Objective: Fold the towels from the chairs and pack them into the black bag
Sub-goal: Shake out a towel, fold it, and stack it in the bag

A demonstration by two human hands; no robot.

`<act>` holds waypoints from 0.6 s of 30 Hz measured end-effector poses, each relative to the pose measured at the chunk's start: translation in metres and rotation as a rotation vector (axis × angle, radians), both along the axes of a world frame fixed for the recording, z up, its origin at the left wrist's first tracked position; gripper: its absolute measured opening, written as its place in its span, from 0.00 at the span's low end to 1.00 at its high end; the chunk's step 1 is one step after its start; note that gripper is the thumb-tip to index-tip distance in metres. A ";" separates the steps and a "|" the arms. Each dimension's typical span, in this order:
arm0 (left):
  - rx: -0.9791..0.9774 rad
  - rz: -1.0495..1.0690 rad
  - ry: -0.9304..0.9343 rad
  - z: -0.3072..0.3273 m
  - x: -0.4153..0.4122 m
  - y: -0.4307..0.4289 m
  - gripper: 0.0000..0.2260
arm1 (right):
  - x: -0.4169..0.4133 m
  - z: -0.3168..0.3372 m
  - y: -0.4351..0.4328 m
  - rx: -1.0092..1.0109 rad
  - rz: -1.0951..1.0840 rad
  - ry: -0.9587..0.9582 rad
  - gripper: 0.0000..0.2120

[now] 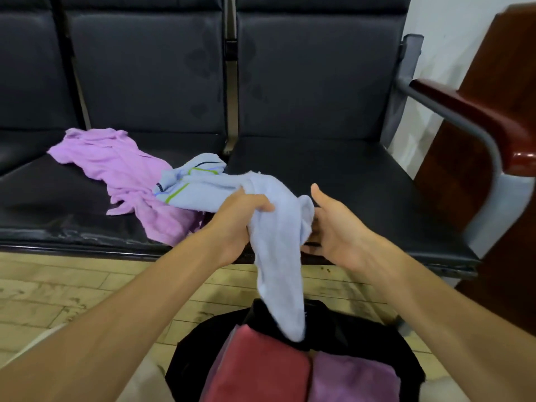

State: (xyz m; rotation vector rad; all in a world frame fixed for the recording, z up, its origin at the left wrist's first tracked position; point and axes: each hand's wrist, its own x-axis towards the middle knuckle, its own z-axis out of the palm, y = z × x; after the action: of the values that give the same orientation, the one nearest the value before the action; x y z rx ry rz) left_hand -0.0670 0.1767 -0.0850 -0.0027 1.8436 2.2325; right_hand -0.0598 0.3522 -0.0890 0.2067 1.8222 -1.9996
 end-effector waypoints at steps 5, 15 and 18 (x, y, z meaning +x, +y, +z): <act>-0.142 -0.228 -0.072 -0.001 0.010 -0.009 0.18 | 0.005 -0.003 -0.001 0.050 -0.139 -0.020 0.15; 0.125 0.021 -0.245 -0.009 0.009 -0.012 0.10 | 0.007 0.004 0.007 0.136 -0.261 0.107 0.15; 0.186 0.034 -0.282 -0.014 0.008 -0.012 0.12 | 0.008 0.004 0.010 0.129 -0.129 0.078 0.13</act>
State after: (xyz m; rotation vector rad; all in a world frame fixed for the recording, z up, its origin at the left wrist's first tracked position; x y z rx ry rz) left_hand -0.0585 0.1648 -0.0991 -0.3004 1.4970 2.2815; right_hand -0.0518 0.3623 -0.0854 0.2951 2.0365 -2.0017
